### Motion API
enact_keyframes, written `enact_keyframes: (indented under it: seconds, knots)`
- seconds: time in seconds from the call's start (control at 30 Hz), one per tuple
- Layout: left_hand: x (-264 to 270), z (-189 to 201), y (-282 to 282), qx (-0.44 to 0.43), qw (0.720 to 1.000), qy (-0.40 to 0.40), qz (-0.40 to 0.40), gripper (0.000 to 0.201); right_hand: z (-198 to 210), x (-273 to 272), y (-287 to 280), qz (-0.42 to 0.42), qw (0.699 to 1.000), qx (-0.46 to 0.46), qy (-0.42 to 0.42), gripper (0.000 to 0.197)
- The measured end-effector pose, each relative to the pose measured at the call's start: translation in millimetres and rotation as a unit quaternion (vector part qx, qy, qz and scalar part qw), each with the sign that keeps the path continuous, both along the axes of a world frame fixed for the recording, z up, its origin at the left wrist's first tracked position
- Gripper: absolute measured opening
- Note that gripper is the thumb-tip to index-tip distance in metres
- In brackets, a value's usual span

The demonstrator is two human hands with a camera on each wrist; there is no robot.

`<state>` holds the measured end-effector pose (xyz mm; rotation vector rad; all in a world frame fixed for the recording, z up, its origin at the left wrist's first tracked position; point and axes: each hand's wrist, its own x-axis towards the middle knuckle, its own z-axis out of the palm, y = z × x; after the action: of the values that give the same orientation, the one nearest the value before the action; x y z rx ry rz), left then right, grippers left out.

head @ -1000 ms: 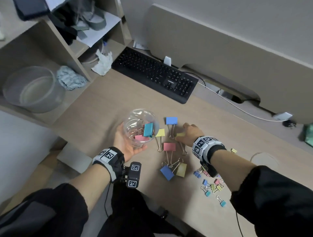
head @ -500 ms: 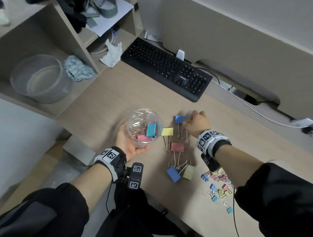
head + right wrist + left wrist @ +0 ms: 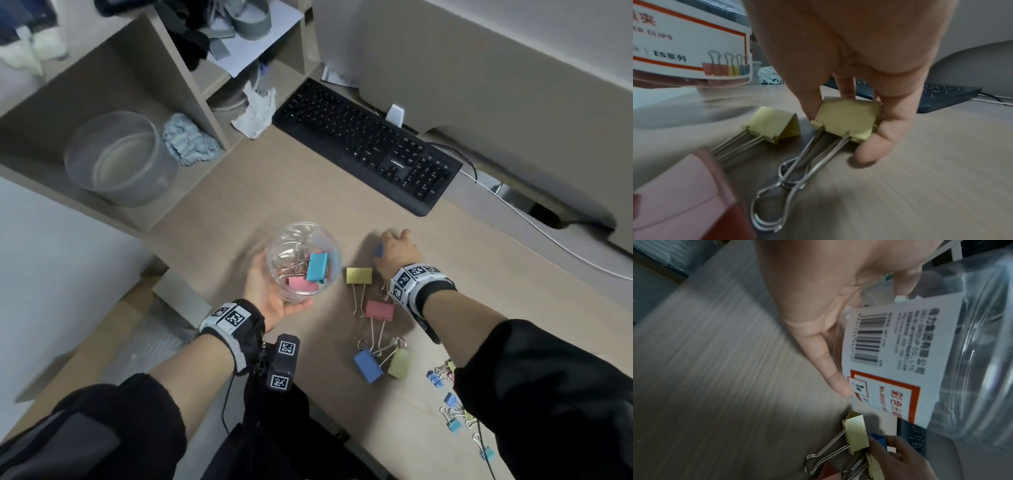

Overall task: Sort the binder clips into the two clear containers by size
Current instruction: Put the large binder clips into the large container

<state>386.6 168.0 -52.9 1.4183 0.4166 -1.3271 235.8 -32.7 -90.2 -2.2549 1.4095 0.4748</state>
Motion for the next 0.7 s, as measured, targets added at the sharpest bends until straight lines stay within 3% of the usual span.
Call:
enact_keyframes:
  seconds: [0.13, 0.3, 0.5, 0.7]
  knots:
    - [-2.4, -3.1, -0.4, 0.003, 1.000, -0.002, -0.005, 0.072, 10.2, -11.2, -4.2, -0.030, 0.999, 0.032, -0.028, 0.026]
    - [-12.2, -0.2, -8.5, 0.004, 1.000, -0.004, -0.026, 0.073, 54.0, -21.8, -12.7, -0.059, 0.983, 0.012, -0.173, 0.027]
    - [-31.5, 7.5, -20.1, -0.019, 0.999, 0.007, -0.033, 0.073, 118.9, -19.1, -5.3, -0.057, 0.940, -0.024, -0.335, 0.035]
    - [-49.3, 23.6, -33.6, -0.082, 0.995, 0.046, -0.037, 0.074, 145.0, -11.4, 36.4, 0.016, 0.933, -0.014, -0.358, 0.034]
